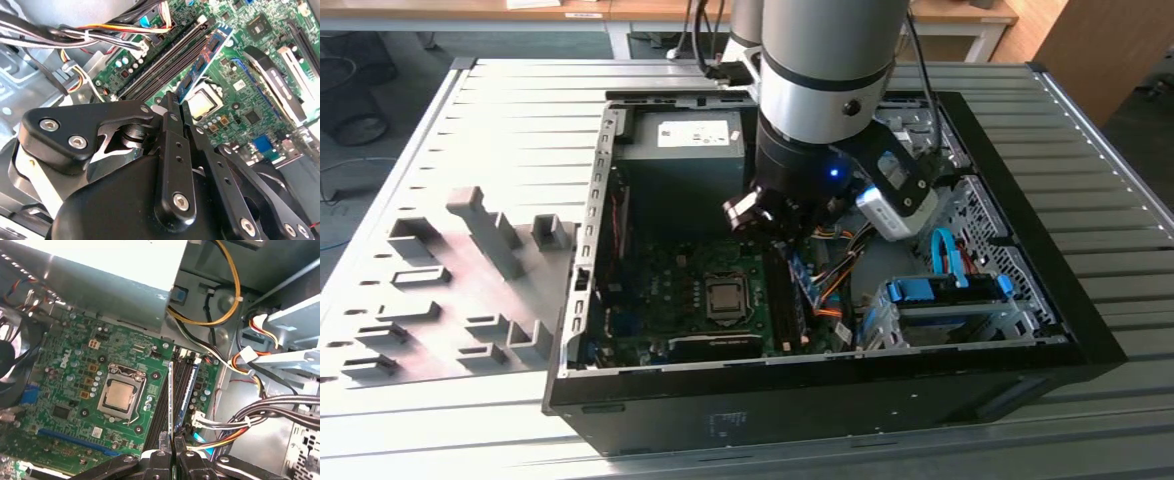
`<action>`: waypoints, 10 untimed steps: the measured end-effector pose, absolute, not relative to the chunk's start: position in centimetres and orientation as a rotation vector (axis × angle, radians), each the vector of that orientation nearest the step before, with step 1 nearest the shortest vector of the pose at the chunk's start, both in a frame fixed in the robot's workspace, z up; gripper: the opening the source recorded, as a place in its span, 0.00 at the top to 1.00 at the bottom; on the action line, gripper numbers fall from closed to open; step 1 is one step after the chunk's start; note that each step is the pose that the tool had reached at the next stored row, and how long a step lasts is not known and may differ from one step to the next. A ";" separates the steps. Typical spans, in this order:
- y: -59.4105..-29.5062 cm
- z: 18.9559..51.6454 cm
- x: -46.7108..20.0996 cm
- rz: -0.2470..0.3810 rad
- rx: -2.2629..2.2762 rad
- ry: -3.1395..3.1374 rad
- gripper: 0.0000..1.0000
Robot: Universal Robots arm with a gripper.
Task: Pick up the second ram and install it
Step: 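Insert the second ram into the second slot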
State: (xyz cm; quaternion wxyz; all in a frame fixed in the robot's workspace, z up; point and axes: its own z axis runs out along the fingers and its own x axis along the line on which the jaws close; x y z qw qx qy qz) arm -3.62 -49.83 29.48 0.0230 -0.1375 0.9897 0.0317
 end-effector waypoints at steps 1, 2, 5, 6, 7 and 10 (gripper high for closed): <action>-49.8 29.5 -3.6 0.097 -0.404 3.067 0.86; -49.8 29.5 -3.6 0.097 -0.377 3.070 0.86; -49.8 29.4 -3.6 0.095 -0.296 3.077 0.86; -49.8 29.4 -3.6 0.094 -0.268 3.079 0.86; -49.8 29.4 -3.6 0.093 -0.240 3.081 0.86; -49.8 29.4 -3.6 0.091 -0.155 3.085 0.86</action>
